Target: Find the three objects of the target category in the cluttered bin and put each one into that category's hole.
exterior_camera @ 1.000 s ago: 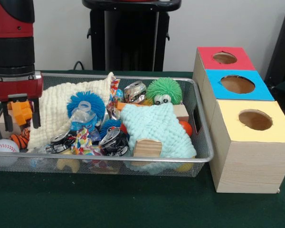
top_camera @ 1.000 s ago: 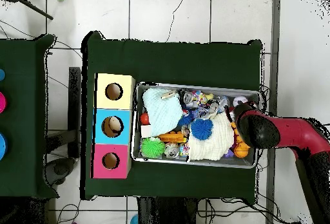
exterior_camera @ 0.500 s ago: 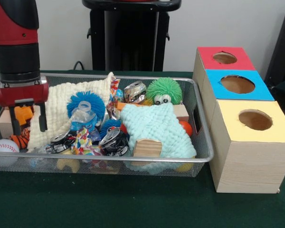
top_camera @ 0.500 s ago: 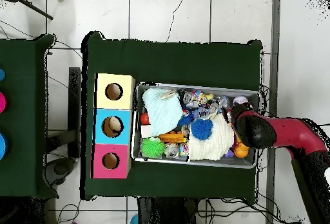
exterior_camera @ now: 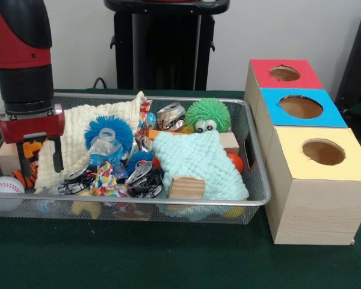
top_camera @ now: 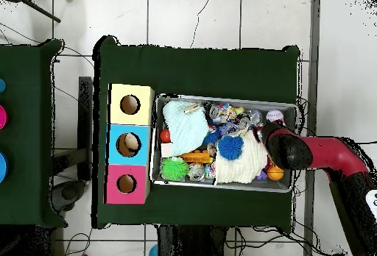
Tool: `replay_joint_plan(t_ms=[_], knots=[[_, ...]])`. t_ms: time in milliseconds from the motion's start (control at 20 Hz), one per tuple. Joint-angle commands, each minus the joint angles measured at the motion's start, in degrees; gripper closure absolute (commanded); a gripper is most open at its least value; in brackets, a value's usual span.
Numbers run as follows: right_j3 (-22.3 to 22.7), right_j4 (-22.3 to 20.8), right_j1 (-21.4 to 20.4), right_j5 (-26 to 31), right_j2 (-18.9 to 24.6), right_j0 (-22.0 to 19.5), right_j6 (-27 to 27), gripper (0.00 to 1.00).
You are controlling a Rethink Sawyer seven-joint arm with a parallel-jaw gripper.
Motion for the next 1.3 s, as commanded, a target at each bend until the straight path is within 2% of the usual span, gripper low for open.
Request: replay_joint_plan(t_ms=[50, 500, 600, 900, 1300], knots=[[-4.3, -3.2, 1.9, 2.3, 0.0, -1.3, -15.5, 0.00], [-4.3, -2.8, 0.5, 4.7, 0.9, -1.7, -18.1, 0.00], [-4.0, -2.7, 0.3, 4.8, 0.5, -1.4, -17.1, 0.00], [-4.3, -3.8, 3.3, 2.0, -1.8, -0.5, -11.3, 0.00], [-4.1, -5.3, 4.1, 0.7, -4.0, -0.1, -8.8, 0.00]])
